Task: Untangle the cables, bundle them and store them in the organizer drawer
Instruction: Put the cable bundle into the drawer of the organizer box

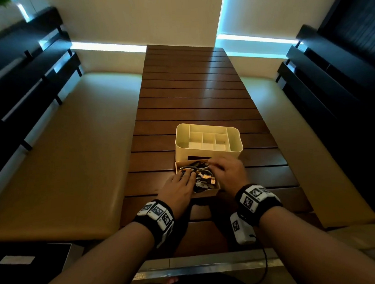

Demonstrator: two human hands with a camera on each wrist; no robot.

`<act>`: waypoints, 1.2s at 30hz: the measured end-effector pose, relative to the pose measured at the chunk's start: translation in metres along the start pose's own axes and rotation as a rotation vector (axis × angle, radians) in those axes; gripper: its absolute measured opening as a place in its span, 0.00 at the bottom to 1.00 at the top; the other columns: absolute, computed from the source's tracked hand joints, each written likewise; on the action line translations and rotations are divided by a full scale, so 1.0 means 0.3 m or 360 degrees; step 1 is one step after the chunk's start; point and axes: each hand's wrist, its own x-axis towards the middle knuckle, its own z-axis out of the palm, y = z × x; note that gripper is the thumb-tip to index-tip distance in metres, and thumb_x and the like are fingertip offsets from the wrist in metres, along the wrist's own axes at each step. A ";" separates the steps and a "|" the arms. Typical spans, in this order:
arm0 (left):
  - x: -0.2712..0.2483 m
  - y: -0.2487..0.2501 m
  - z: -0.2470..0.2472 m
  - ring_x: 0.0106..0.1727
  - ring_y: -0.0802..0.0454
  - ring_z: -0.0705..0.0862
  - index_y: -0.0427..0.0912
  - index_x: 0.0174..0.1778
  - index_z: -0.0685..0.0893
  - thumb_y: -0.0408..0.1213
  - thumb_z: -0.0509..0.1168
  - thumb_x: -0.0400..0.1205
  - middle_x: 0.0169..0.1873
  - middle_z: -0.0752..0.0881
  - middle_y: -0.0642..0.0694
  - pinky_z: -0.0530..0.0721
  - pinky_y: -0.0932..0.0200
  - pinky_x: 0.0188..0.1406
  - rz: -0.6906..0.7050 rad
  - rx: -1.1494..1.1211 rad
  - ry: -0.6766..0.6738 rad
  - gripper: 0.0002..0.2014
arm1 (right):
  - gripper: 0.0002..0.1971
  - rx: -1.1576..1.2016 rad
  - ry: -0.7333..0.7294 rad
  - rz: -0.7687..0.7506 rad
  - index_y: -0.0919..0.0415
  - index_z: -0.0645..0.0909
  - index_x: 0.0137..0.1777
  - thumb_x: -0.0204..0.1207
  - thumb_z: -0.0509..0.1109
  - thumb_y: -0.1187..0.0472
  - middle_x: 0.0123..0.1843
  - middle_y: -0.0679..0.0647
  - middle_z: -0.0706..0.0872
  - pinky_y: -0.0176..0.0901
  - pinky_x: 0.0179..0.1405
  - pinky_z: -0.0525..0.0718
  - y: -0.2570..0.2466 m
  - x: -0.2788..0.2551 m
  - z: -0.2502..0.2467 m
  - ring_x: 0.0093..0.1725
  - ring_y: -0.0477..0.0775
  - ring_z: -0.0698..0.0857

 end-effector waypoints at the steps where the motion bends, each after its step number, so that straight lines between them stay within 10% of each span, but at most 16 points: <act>1: 0.001 -0.001 -0.001 0.85 0.39 0.56 0.39 0.87 0.47 0.43 0.52 0.89 0.86 0.53 0.37 0.58 0.45 0.83 0.0009 0.0006 -0.0011 0.32 | 0.09 -0.0090 0.0087 0.0013 0.60 0.89 0.56 0.77 0.74 0.63 0.54 0.51 0.89 0.56 0.60 0.84 0.005 0.020 -0.019 0.54 0.47 0.82; 8: 0.010 0.008 -0.002 0.86 0.38 0.53 0.38 0.87 0.45 0.39 0.50 0.90 0.87 0.51 0.37 0.58 0.45 0.83 0.0088 -0.0002 -0.0012 0.31 | 0.23 -0.0801 -0.0455 0.0206 0.48 0.74 0.77 0.82 0.67 0.52 0.81 0.46 0.72 0.57 0.81 0.61 0.087 0.133 -0.091 0.83 0.54 0.63; 14: 0.042 0.035 0.000 0.85 0.38 0.55 0.37 0.87 0.47 0.38 0.48 0.90 0.86 0.54 0.36 0.60 0.45 0.82 0.0090 -0.0003 0.0057 0.29 | 0.13 -0.0674 -0.0389 0.0281 0.44 0.83 0.63 0.86 0.59 0.56 0.56 0.47 0.87 0.48 0.63 0.61 0.045 0.135 -0.068 0.62 0.53 0.79; 26: 0.056 0.029 0.013 0.82 0.40 0.62 0.39 0.87 0.53 0.41 0.54 0.88 0.84 0.62 0.40 0.60 0.48 0.81 0.0115 -0.0123 0.0182 0.31 | 0.13 -0.0683 -0.0721 0.0337 0.38 0.81 0.64 0.87 0.58 0.50 0.58 0.51 0.81 0.51 0.69 0.62 0.032 0.088 -0.118 0.65 0.58 0.73; 33: 0.051 0.042 0.024 0.84 0.40 0.58 0.39 0.87 0.51 0.41 0.51 0.89 0.85 0.59 0.40 0.57 0.47 0.82 0.0072 -0.0123 0.0182 0.30 | 0.13 -0.0750 -0.0074 -0.0185 0.52 0.86 0.56 0.77 0.66 0.50 0.57 0.49 0.84 0.51 0.55 0.73 0.017 -0.053 -0.080 0.58 0.55 0.80; 36: 0.043 0.044 0.020 0.85 0.40 0.56 0.39 0.87 0.49 0.42 0.53 0.88 0.86 0.57 0.40 0.55 0.48 0.83 0.0067 -0.0115 0.0180 0.32 | 0.18 -0.0682 -0.0170 -0.0408 0.57 0.87 0.59 0.77 0.63 0.50 0.58 0.53 0.87 0.51 0.51 0.83 0.021 -0.152 -0.019 0.57 0.57 0.84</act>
